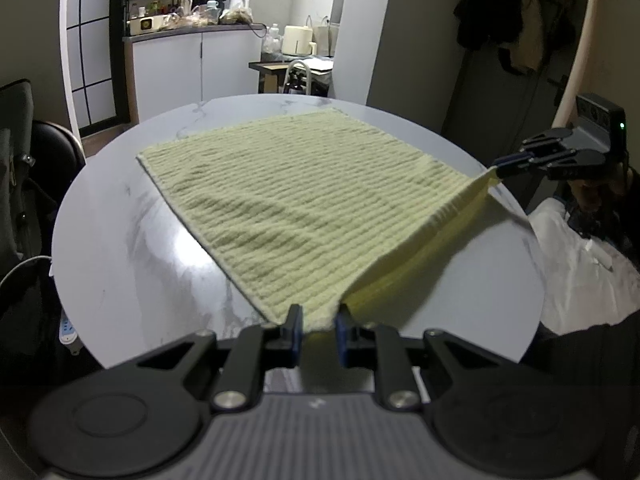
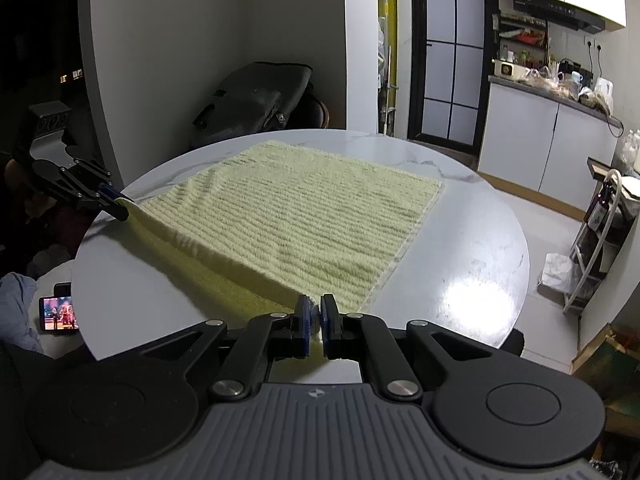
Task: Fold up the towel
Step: 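Lower the held towel onto the table, laying it flat between both grippers, then open both grippers to release the towel corners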
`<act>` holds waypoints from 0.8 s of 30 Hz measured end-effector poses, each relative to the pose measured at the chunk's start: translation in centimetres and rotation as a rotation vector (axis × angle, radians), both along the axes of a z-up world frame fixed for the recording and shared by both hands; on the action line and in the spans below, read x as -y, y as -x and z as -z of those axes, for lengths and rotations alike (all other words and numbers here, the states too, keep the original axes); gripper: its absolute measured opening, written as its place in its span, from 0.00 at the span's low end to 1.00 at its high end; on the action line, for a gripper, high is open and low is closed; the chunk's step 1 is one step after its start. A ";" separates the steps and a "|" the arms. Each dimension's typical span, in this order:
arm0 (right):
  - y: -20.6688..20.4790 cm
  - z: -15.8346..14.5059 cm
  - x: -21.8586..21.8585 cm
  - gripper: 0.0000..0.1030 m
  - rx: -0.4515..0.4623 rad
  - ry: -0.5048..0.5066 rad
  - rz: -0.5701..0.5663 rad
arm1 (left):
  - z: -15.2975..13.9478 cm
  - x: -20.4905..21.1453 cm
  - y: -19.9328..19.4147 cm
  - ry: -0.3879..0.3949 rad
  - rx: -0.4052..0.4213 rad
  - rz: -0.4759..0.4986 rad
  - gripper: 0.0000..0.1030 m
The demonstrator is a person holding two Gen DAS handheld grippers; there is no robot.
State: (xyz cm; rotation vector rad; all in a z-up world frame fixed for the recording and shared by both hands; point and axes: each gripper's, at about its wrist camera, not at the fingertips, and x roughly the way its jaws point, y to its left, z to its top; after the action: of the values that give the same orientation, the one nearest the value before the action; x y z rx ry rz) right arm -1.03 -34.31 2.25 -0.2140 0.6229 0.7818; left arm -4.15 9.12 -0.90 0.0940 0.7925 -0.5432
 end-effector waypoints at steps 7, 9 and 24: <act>0.4 0.4 0.0 0.09 -0.048 0.009 -0.013 | 0.0 -0.1 0.5 -0.013 -0.016 0.022 0.19; 0.5 0.5 0.2 0.09 -0.061 0.013 -0.013 | -0.1 -0.1 0.7 -0.016 -0.020 0.029 0.21; 0.9 -0.1 -0.3 0.34 -0.090 0.045 -0.069 | -0.8 -1.1 1.0 -0.020 -0.074 0.061 0.45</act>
State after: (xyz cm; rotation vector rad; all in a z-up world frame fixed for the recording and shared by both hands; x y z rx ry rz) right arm -1.95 -33.97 2.38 -0.2435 0.7218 0.8482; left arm -5.13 10.17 -0.09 0.1174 0.8693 -0.5993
